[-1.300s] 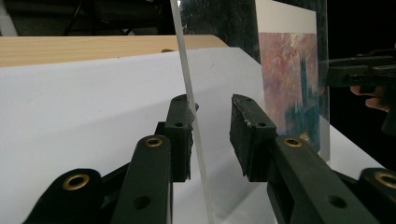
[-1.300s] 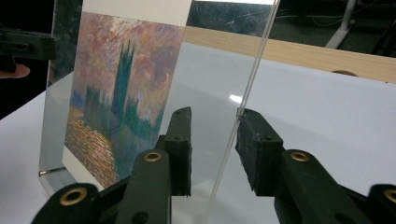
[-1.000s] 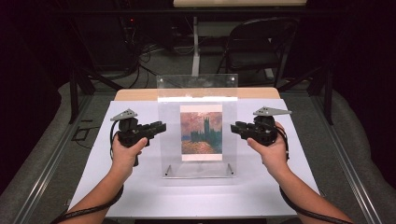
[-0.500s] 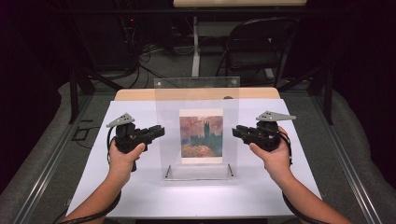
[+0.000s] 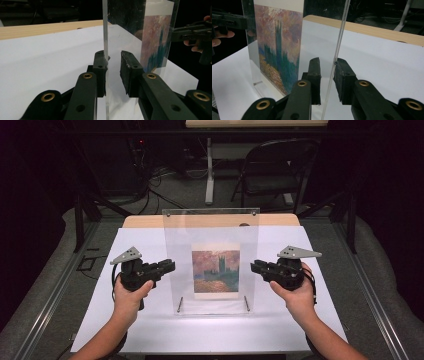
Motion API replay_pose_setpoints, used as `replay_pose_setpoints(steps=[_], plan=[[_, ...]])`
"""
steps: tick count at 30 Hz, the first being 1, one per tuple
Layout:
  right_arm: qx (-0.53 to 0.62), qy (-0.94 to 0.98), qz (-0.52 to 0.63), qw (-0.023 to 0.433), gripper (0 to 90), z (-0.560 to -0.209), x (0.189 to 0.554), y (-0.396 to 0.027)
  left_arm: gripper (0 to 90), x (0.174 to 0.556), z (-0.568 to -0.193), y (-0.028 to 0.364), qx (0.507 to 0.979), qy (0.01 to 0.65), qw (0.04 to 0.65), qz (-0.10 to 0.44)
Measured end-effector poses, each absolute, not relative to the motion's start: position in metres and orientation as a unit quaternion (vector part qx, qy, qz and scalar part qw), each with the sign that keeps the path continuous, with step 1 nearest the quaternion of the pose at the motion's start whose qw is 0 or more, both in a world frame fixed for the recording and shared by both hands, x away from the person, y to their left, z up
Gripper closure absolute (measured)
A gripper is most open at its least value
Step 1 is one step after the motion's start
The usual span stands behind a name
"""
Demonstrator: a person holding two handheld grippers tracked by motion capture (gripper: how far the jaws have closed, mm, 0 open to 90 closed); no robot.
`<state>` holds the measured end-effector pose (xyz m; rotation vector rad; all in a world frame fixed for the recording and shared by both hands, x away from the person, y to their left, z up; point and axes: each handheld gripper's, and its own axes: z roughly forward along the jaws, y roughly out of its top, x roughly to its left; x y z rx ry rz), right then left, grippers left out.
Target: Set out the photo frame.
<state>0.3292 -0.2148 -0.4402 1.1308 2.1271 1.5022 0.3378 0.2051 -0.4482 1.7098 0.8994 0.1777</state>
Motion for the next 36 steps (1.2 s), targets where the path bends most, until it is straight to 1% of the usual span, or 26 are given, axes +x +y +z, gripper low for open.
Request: replay_pose_setpoints(steps=[5, 36], plan=[[0.391, 0.741, 0.525, 0.151, 76.5, -0.440, 0.323, -0.215, 74.7, 0.331, -0.447, 0.205, 0.733, 0.375, 0.561, 0.087], [0.368, 0.749, 0.534, 0.134, 76.1, -0.443, 0.296, -0.220, 73.2, 0.301, -0.453, 0.208, 0.736, 0.350, 0.573, 0.085]])
